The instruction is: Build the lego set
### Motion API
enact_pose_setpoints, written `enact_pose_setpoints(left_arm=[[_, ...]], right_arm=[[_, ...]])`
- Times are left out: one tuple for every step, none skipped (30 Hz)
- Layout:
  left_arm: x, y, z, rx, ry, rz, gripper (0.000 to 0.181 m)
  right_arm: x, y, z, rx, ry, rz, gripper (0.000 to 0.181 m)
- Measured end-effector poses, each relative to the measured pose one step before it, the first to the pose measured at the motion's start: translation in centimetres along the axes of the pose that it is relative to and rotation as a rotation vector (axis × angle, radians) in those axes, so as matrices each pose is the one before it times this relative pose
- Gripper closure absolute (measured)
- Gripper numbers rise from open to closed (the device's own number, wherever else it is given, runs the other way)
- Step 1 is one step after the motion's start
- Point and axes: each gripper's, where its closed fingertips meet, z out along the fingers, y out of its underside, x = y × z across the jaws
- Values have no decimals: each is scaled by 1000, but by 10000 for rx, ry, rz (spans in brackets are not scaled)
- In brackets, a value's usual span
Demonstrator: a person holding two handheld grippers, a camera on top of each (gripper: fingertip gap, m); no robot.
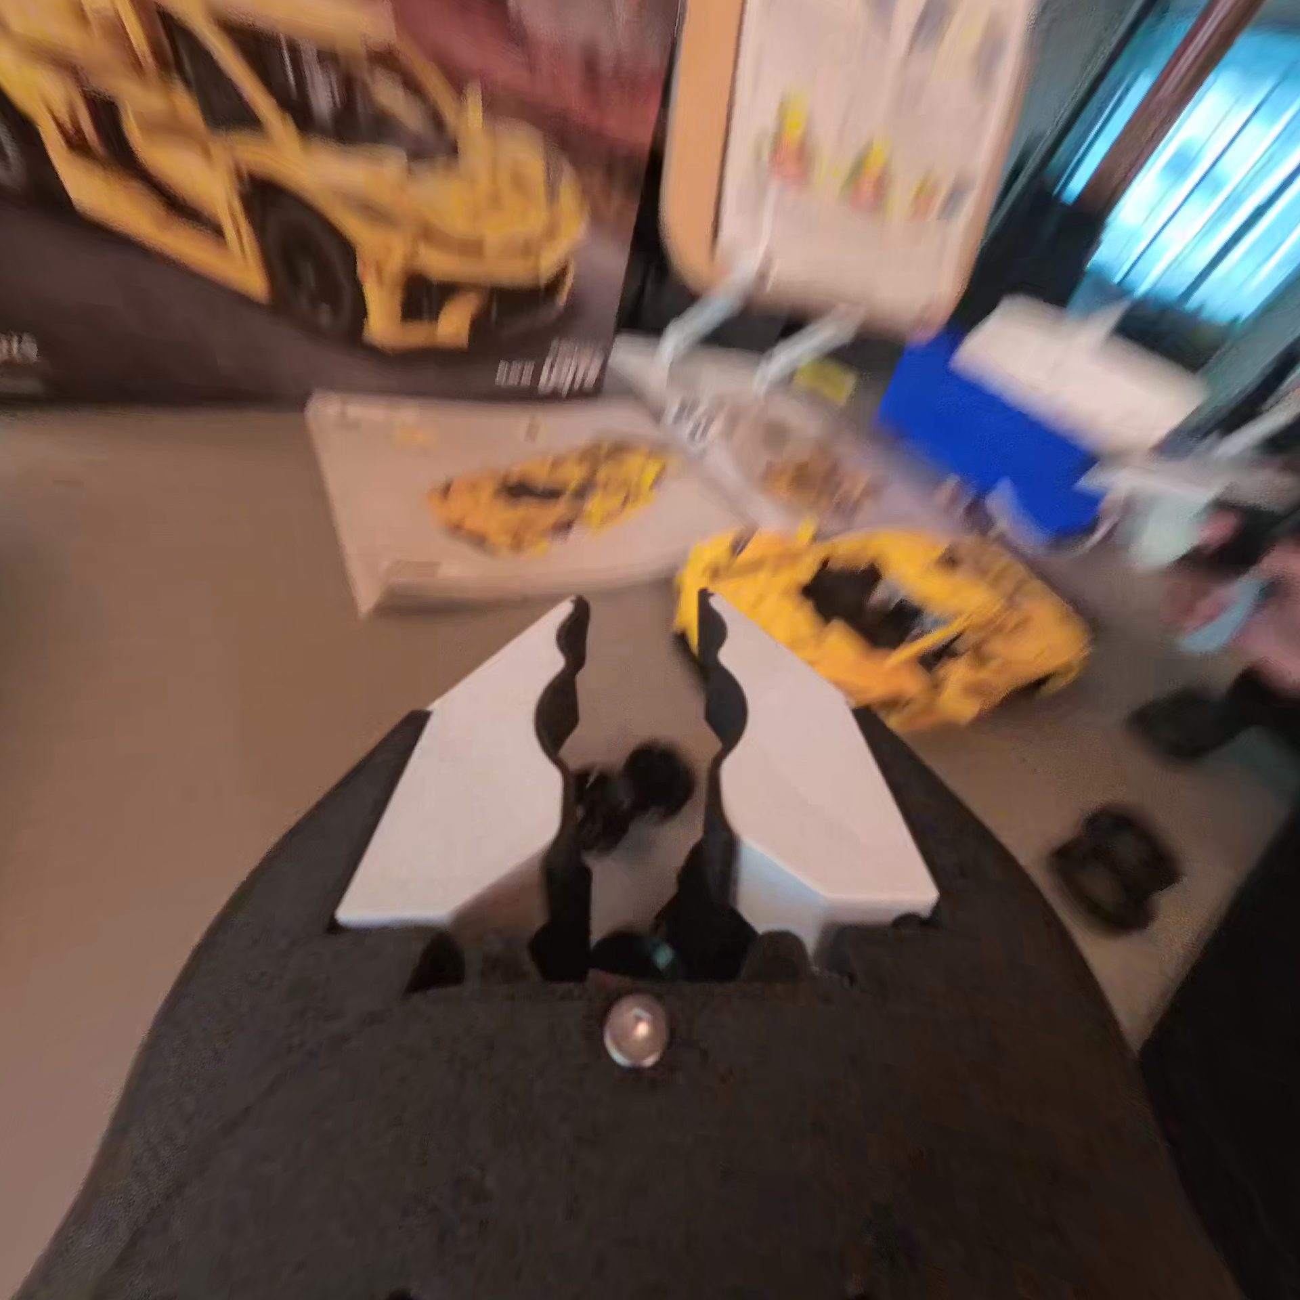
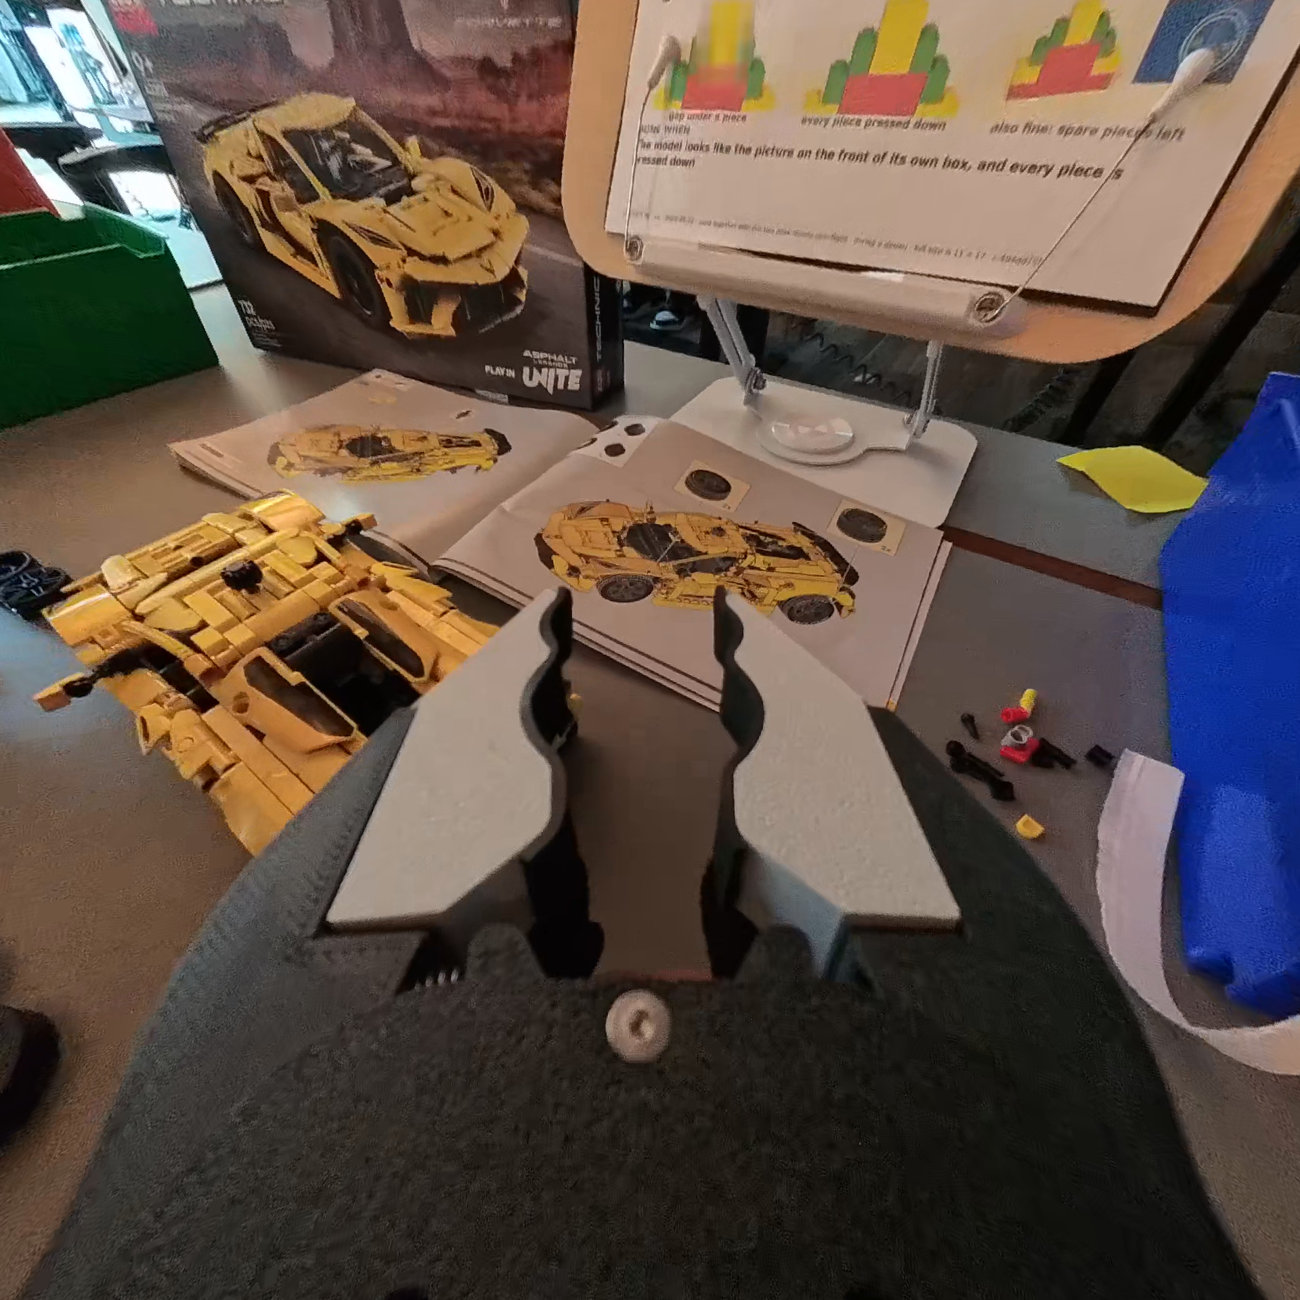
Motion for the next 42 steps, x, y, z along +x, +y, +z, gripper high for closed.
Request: enact_pose_setpoints(left_arm=[[-1220, 1957, 383, -1375, -626, 566, 147], [-993, 1747, 440, -1198, -526, 580, 143], [-257, 1303, 472, -798, -117, 353, 139], [179, 960, 396, -514, 182, 137, 139], [52, 688, 253, -395, 157, 130, 139], [-99, 251, 78, -126, 54, 153, 139], [262, 64, -59, 13, 248, 257, 139], [524, 103, -127, -45, 412, 249, 139], [637, 174, -110, -152, 495, 241, 139], [492, 161, -65, -188, 393, 272, 139], [230, 145, 8, -178, 202, 270, 139], [12, 255, 125, -280, 69, 267, 139], [-108, 241, 191, -325, 8, 205, 139], [-114, 223, 213, -321, 1, 172, 139], [-140, 127, 208, -284, -34, 157, 139], [-59, 96, 167, -251, -21, 169, 139], [-295, 126, 116, -273, -167, 193, 139], [-283, 80, 85, -205, -162, 189, 139], [-107, 46, 89, -161, -40, 139, 139], [-85, 36, 137, -144, -4, 76, 139], [-17, 62, 193, -160, 44, 66, 139], [6, 80, 174, -165, 33, 103, 140], [196, 50, 174, -115, 112, 168, 146], [149, 25, 166, -75, 61, 159, 148], [-31, 5, 81, -66, -22, 110, 148], [-73, 34, -11, -101, 0, 4, 148], [-88, 101, -126, -165, 10, -45, 148], [-237, -126, -330, -4, -125, -64, 148], [-122, -536, -576, 241, -165, -59, 148], [231, -923, -835, 375, -90, -46, 148], [836, -1357, -1025, 522, 98, -21, 148], [1568, -1803, -1025, 675, 306, 32, 148], [2403, -1981, -686, 724, 556, 119, 149], [3038, -1773, -8, 604, 732, 185, 149], [3416, -994, 787, 221, 856, 314, 148], [2985, -45, 1383, -336, 597, 511, 149], [2184, 176, 1680, -481, 173, 626, 148], [1915, 31, 1682, -347, 100, 633, 148], [1770, -51, 1555, -310, 185, 582, 148], [1227, -191, 1368, -229, 89, 404, 148], [579, -52, 1049, -260, -31, 251, 148], [37, -77, 714, -182, -156, 103, 148]], right_arm=[[39, 44, -29, -13, -27, 73, 142], [10, 82, -5, -34, -34, 67, 142], [-4, 38, -9, -14, -27, 53, 142], [-47, -22, -25, 15, -29, 28, 142], [-31, -57, -24, 28, -9, 0, 142], [-31, -48, -13, 18, 2, -32, 143], [-7, -8, -8, 1, 15, -51, 143], [10, 33, 20, -13, 26, -57, 143], [32, 76, 33, -36, 27, -49, 143], [20, 75, 24, -33, 19, -36, 143], [27, 31, 18, -12, 14, -19, 143], [15, 4, 12, -7, 2, 4, 143], [2, -45, -12, 14, -5, 12, 143], [37, -48, -4, 24, 11, 9, 143], [57, 10, -12, 3, 16, 5, 143], [66, 62, -1, -17, 15, 9, 143], [73, 68, -8, -21, 12, 21, 143], [57, 22, -25, -4, 4, 35, 143], [48, -31, -31, 24, -4, 42, 143], [32, -32, -30, 24, -9, 39, 143], [32, -15, -29, 9, -6, 36, 143], [11, -32, -24, 14, -9, 30, 143], [-12, -26, -26, 18, -18, 28, 143], [-25, -51, -19, 20, -24, 23, 143], [-30, -43, -19, 14, -17, 16, 143], [-45, -58, -23, 20, -16, 8, 143], [-36, -76, -38, 29, -11, -2, 143], [-24, -39, -18, 19, -6, -2, 143], [-33, -20, -21, 4, -16, 8, 143], [-29, -13, -21, 6, -20, 23, 143], [-41, -46, -20, 25, -24, 29, 143], [-56, -67, -29, 28, -22, 23, 143], [-63, -60, -12, 19, -23, 7, 143], [-67, -23, 15, 9, -20, -15, 143], [-72, 28, 33, -19, -22, -29, 143], [-88, 49, 23, -26, -28, -35, 143], [-77, 6, 6, -3, -16, -37, 143], [-74, -3, 2, 4, -15, -43, 143], [-79, -16, -4, 0, -13, -46, 143], [-43, -8, -5, 1, -2, -46, 143], [-47, 13, -9, 2, -2, -42, 143], [-73, 8, -17, 7, -26, -43, 143]])
